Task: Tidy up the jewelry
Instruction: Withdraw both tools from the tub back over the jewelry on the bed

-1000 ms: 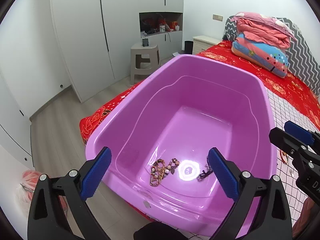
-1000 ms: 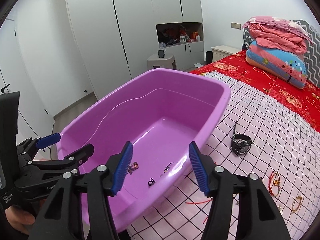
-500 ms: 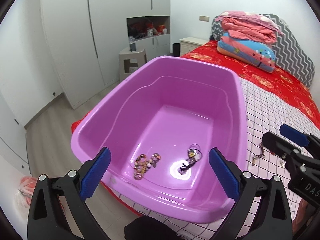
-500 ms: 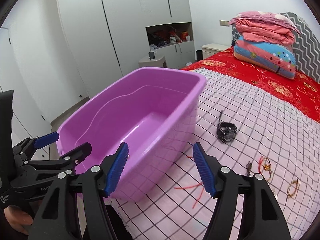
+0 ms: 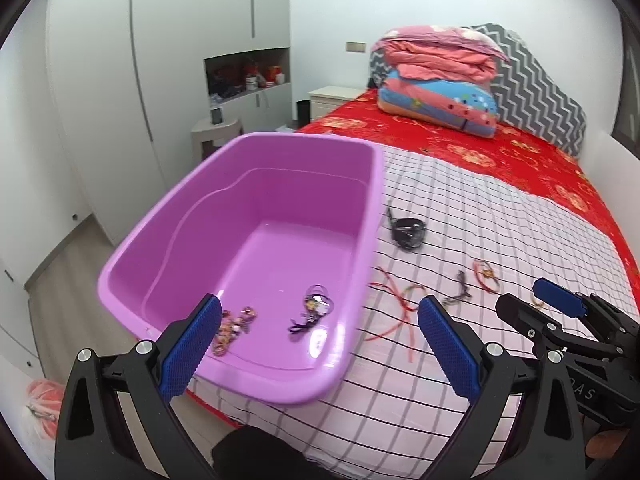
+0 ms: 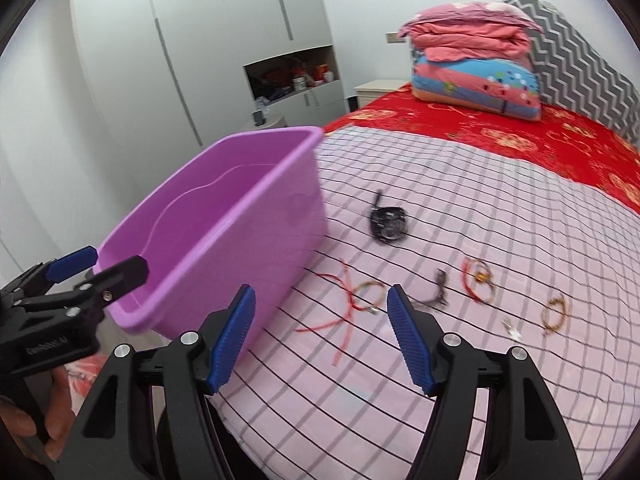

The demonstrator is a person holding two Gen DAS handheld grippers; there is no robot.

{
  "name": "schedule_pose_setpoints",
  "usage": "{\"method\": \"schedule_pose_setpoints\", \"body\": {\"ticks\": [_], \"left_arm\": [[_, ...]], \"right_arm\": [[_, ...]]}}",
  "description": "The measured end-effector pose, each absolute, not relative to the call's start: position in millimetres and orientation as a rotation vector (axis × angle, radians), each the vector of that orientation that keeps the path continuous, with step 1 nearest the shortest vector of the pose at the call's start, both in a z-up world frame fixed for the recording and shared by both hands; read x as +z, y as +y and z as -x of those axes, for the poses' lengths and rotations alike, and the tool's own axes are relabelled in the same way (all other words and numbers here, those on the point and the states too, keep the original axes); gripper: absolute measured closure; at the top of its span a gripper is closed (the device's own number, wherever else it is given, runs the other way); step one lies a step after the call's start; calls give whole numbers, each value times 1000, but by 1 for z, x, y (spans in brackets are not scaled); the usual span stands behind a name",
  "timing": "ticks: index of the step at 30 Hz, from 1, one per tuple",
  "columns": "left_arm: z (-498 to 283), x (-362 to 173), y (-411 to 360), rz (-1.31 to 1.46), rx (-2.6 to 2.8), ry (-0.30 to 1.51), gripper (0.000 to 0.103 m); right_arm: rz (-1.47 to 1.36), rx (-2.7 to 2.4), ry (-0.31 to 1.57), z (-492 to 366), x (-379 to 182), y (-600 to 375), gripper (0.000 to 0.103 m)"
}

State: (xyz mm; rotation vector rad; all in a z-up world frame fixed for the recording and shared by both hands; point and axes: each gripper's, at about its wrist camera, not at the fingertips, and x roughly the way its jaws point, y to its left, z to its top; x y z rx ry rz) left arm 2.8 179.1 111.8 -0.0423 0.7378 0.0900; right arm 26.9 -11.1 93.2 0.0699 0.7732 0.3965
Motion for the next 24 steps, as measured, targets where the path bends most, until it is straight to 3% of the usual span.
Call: {"method": "schedule_pose_setpoints", "body": {"ticks": [24], "left_arm": [[-11, 61, 68, -21, -99, 775, 6]], "right_arm": [[-183, 102, 832, 15, 32, -154, 38]]}}
